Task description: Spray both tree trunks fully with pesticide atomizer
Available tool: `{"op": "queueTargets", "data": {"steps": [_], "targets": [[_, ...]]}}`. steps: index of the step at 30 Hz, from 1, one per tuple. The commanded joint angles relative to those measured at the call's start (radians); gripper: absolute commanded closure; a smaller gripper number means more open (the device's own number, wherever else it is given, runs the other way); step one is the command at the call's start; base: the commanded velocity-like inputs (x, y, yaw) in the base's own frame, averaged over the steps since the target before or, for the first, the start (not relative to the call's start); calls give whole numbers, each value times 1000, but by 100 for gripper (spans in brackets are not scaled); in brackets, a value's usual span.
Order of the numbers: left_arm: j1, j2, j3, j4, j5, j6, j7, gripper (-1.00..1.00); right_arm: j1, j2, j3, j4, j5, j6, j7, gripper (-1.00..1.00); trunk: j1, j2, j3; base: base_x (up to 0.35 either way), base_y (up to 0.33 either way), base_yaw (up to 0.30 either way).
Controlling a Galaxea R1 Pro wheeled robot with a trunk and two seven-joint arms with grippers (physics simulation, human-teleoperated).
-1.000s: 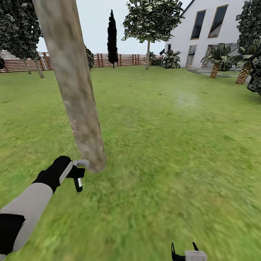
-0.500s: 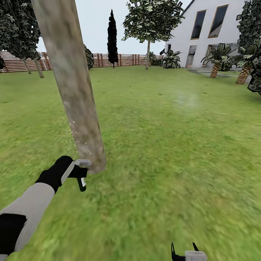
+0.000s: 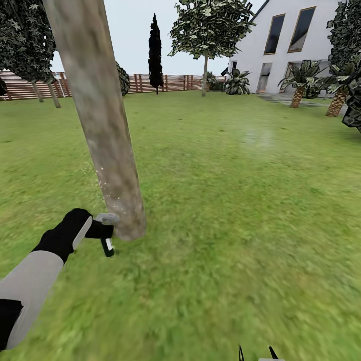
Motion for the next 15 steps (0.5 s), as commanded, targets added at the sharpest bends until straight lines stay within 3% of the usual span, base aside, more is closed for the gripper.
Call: {"op": "queueTargets", "data": {"steps": [1,2,8,15], "targets": [[0,14,2,-2,10,2,-2,100,0,0,0,0,0,0,0,-100,0,0,0,0,0,0],[0,20,-2,-4,10,2,-3,100,0,0,0,0,0,0,0,-100,0,0,0,0,0,0],[1,-4,-2,-41,9,2,4,100,0,1,0,0,0,0,0,-100,0,0,0,-124,0,0],[-29,8,2,-44,9,14,4,100,0,1,0,0,0,-1,0,-100,0,0,0,-14,0,0]]}}
